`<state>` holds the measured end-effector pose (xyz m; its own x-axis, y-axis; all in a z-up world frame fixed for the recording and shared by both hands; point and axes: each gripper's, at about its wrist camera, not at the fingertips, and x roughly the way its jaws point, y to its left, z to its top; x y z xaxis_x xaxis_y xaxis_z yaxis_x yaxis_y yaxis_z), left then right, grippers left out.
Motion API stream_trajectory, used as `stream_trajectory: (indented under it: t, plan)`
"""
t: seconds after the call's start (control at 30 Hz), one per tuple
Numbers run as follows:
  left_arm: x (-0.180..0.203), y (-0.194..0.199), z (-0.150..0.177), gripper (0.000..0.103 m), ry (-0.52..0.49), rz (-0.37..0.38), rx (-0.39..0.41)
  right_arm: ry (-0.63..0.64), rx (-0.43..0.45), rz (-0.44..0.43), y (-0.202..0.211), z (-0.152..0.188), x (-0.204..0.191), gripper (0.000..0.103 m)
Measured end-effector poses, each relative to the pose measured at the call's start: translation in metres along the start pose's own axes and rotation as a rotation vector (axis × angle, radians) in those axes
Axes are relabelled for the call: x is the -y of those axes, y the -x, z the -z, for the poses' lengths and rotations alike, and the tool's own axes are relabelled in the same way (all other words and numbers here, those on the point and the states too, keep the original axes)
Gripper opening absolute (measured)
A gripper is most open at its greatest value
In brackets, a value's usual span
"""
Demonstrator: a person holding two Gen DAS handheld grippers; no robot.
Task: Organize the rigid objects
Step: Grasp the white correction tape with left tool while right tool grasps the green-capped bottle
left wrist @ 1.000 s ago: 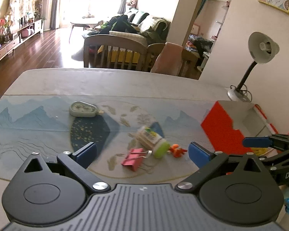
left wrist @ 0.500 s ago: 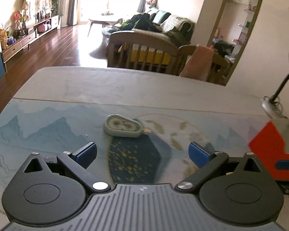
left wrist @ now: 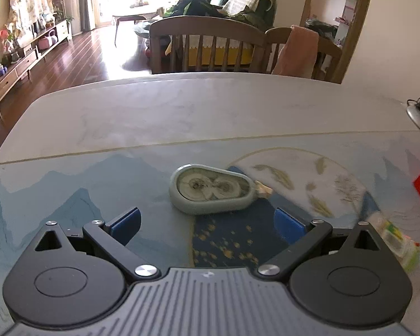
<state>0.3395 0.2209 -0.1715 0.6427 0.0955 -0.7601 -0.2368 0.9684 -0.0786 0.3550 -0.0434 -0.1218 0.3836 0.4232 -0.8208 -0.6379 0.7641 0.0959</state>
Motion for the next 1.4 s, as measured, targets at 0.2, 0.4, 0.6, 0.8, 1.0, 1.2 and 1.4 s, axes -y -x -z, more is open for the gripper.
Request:
stream_trajectory:
  t: [0.2,0.4,0.6,0.8,1.0,1.2,1.4]
  plan:
    - [-0.001,-0.022,-0.003,0.102,-0.053,0.005,-0.004,0.031,-0.031,-0.003,-0.018,-0.003,-0.008,0.069]
    - [-0.001,-0.037,-0.003,0.102,-0.118,0.014,0.005,0.061,-0.054,-0.006,-0.028,-0.007,-0.013,0.067]
    - [-0.008,-0.046,-0.003,0.102,-0.133,0.049,0.026,0.077,-0.069,-0.009,-0.040,-0.009,-0.016,0.064]
    - [-0.008,-0.051,-0.003,0.102,-0.153,0.063,0.054,0.068,-0.085,-0.004,-0.052,-0.009,-0.016,0.059]
    - [-0.001,-0.055,-0.002,0.101,-0.165,0.057,0.077,0.041,-0.092,-0.007,-0.059,-0.006,-0.014,0.051]
    - [0.003,-0.053,0.001,0.091,-0.175,0.054,0.094,0.039,-0.089,-0.003,-0.059,-0.006,-0.015,0.049]
    - [0.006,-0.052,0.000,0.086,-0.164,0.045,0.097,0.037,-0.079,0.007,-0.057,-0.004,-0.016,0.048]
